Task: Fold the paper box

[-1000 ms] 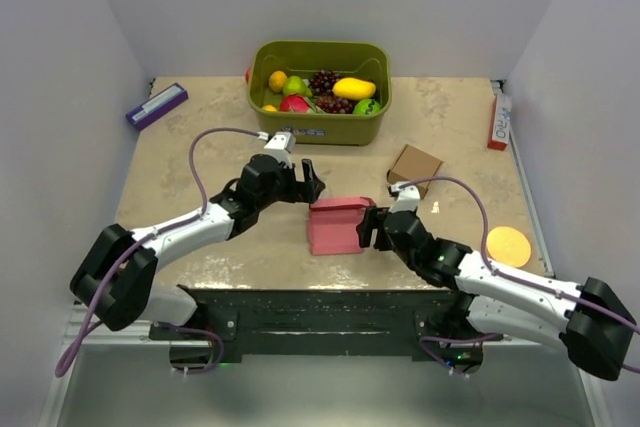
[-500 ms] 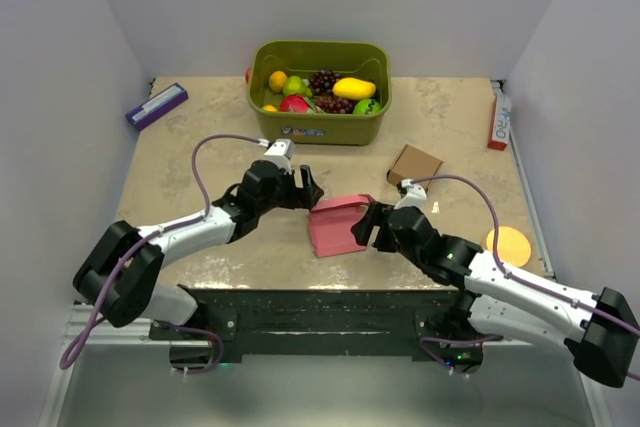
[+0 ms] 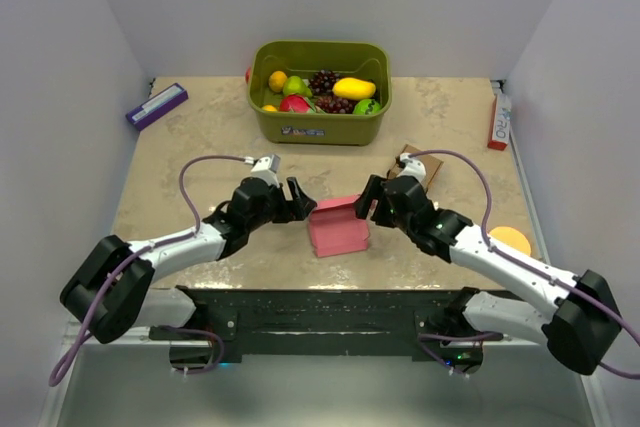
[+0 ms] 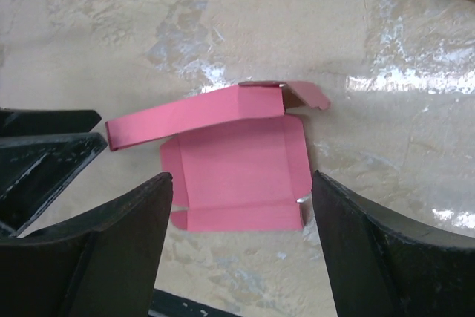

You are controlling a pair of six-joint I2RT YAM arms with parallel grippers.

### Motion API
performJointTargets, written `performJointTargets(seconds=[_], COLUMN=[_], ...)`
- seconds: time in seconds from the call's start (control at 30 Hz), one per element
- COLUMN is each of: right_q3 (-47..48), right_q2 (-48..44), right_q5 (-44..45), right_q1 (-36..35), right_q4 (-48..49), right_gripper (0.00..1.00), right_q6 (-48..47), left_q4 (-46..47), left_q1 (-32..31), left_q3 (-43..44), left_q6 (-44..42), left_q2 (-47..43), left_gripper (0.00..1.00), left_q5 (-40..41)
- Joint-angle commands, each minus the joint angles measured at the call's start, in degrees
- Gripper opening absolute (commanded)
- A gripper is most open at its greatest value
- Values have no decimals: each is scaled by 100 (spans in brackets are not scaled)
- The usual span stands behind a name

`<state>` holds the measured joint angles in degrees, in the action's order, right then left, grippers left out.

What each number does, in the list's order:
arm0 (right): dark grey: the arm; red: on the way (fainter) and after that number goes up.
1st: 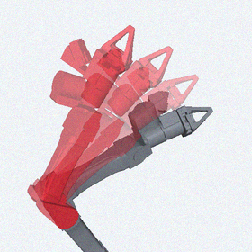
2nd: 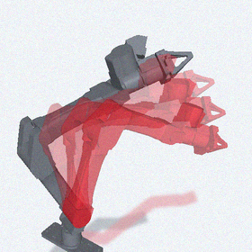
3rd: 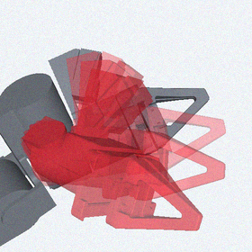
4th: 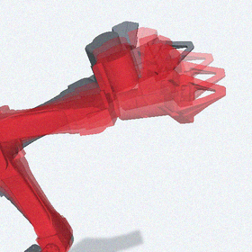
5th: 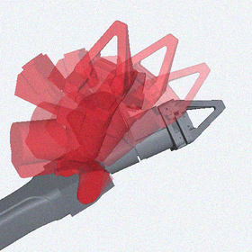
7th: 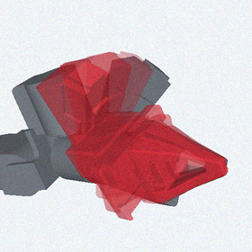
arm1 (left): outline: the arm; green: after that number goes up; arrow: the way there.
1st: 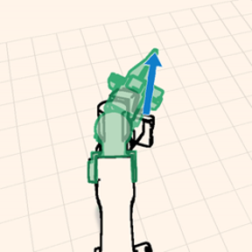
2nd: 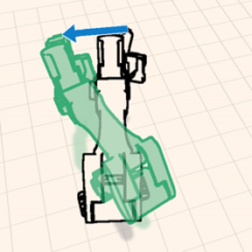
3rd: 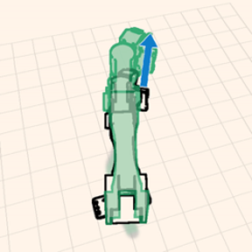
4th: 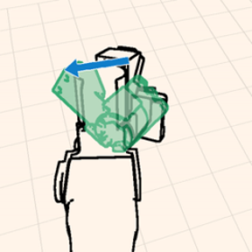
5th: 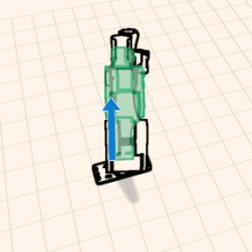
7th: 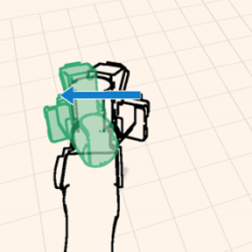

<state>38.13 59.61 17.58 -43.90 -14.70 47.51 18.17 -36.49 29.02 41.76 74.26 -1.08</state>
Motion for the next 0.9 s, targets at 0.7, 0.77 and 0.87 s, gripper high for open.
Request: performJointTargets(seconds=[0.7, 0.77, 0.87], right_q3=[722, 696, 661], right_q2=[1377, 1395, 1465], right_q5=[-598, -659, -800], right_q1=[373, 400, 435], right_q4=[890, 986, 1048], right_gripper=[63, 62, 62], right_q6=[-831, -839, -804], left_q4=[916, 907, 907], left_q1=[28, 28, 28], left_q3=[-45, -36, -45], left_q6=[298, 280, 280], left_q2=[528, 563, 590], left_gripper=[61, 60, 56], left_q5=[-270, -279, -287])
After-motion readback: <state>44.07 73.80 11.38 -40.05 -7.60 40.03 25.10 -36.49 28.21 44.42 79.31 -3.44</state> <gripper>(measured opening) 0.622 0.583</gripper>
